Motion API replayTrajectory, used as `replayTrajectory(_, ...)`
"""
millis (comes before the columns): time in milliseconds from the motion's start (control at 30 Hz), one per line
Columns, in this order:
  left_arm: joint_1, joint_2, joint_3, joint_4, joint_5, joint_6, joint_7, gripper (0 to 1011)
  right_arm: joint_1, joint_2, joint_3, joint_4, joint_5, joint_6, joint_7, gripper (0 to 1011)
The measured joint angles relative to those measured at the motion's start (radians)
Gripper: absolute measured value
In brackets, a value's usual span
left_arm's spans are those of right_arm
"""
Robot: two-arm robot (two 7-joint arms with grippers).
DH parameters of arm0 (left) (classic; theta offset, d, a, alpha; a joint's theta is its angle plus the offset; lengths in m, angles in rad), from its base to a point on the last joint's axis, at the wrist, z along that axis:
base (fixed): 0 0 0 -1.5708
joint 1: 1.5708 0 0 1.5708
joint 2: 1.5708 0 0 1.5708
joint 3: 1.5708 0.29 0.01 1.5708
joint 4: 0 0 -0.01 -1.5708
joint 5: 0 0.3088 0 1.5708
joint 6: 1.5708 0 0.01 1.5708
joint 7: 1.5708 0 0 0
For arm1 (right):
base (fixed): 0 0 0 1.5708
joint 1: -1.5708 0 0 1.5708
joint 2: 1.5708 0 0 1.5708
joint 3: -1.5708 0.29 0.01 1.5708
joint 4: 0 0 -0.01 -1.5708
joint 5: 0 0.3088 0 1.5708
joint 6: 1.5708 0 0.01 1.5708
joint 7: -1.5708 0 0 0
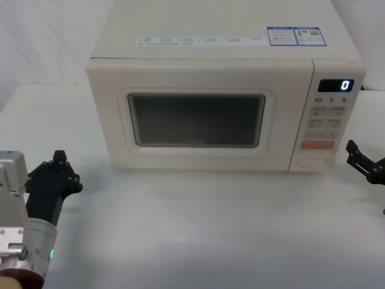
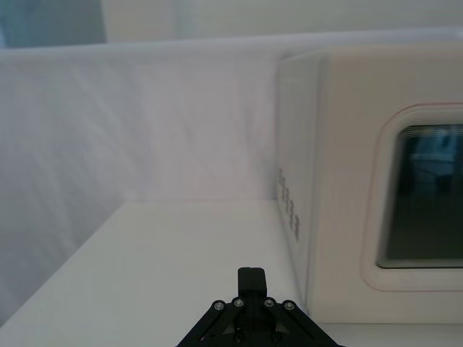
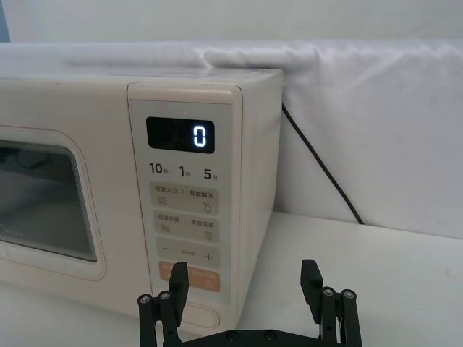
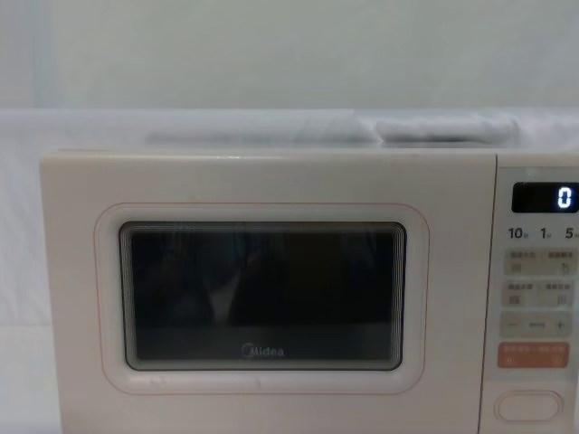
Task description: Press the button to open the microwave door with one hand; close the microwave door with the other hand.
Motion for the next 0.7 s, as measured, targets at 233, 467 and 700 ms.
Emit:
replayTrajectory(233,-0.019,-0.034,-0.011,0.021,0.010,0.010,0.016,0,0.000,0.000,0.000,0.000,0.000,0.000,0.000,1002)
replayTrajectory(467,-0.023,-0.036,-0.028,0.020,-0.030,0.049,-0.046,0,0.000,0.000,0.000,0.000,0.000,0.000,0.000,1002)
replayTrajectory(700,-0.027,-0.013,-0.027,0.026,-0.044,0.059,-0.091,0,0.000,0.000,0.000,0.000,0.000,0.000,0.000,1002)
